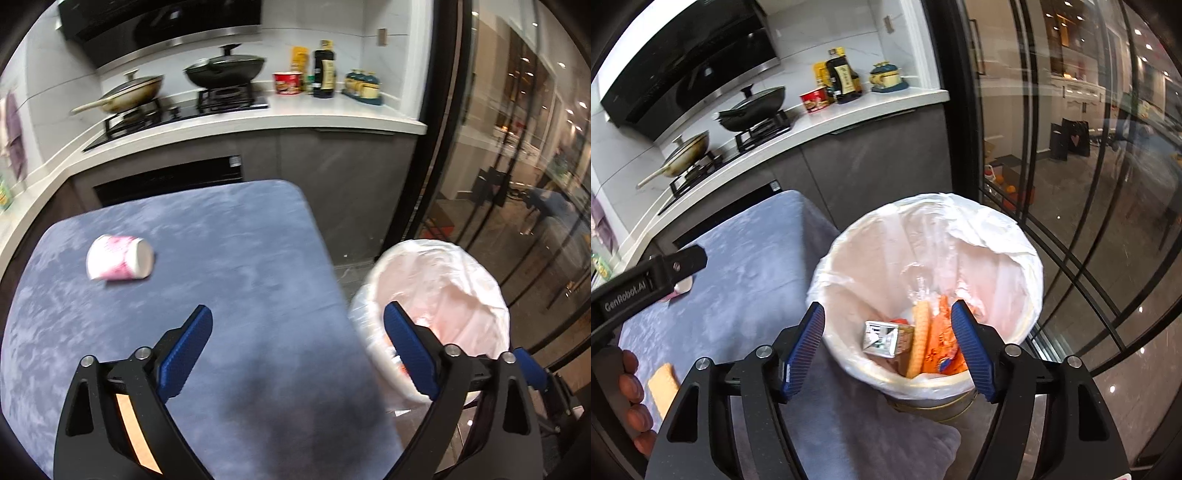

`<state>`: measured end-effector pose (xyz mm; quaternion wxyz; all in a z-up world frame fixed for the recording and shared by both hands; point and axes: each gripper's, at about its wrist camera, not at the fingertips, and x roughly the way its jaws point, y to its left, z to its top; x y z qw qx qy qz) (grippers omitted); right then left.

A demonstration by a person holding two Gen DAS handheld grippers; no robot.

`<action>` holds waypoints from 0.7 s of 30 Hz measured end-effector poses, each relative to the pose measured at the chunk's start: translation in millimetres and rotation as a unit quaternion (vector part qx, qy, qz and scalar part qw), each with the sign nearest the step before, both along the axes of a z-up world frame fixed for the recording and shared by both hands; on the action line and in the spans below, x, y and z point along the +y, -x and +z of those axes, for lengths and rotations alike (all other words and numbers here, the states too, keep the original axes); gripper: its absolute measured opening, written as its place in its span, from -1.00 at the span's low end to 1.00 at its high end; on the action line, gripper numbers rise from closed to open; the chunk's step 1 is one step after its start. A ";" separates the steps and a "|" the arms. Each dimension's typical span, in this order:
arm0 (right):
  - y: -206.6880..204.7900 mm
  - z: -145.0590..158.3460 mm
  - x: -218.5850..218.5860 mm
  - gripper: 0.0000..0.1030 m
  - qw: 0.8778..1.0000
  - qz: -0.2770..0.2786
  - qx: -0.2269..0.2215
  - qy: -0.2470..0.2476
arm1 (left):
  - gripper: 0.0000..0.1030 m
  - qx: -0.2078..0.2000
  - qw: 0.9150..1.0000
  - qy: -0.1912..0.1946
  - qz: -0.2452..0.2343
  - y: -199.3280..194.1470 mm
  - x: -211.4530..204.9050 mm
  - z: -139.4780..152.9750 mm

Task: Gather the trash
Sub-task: 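Move both tools back from the bin toward the pink paper cup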

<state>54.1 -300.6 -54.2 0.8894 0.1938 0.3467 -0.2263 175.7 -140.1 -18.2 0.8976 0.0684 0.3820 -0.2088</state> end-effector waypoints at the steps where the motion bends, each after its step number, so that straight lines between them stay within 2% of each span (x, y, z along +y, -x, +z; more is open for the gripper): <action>1: -1.0 1.4 4.8 0.33 1.000 0.004 0.001 0.002 | 0.76 0.001 1.000 -0.001 0.006 0.4 5.7 0.1; 7: -6.3 6.4 37.5 0.33 0.999 0.030 0.006 0.016 | 0.82 0.022 0.998 -0.013 0.062 1.8 58.6 -8.0; 13: -13.5 6.8 71.4 0.33 0.998 0.063 0.015 0.021 | 0.82 0.058 0.990 -0.041 0.120 2.1 108.8 -27.3; 21: -25.3 2.0 118.5 0.33 0.993 0.110 0.031 0.024 | 0.82 0.084 0.983 -0.056 0.153 4.4 150.7 -46.7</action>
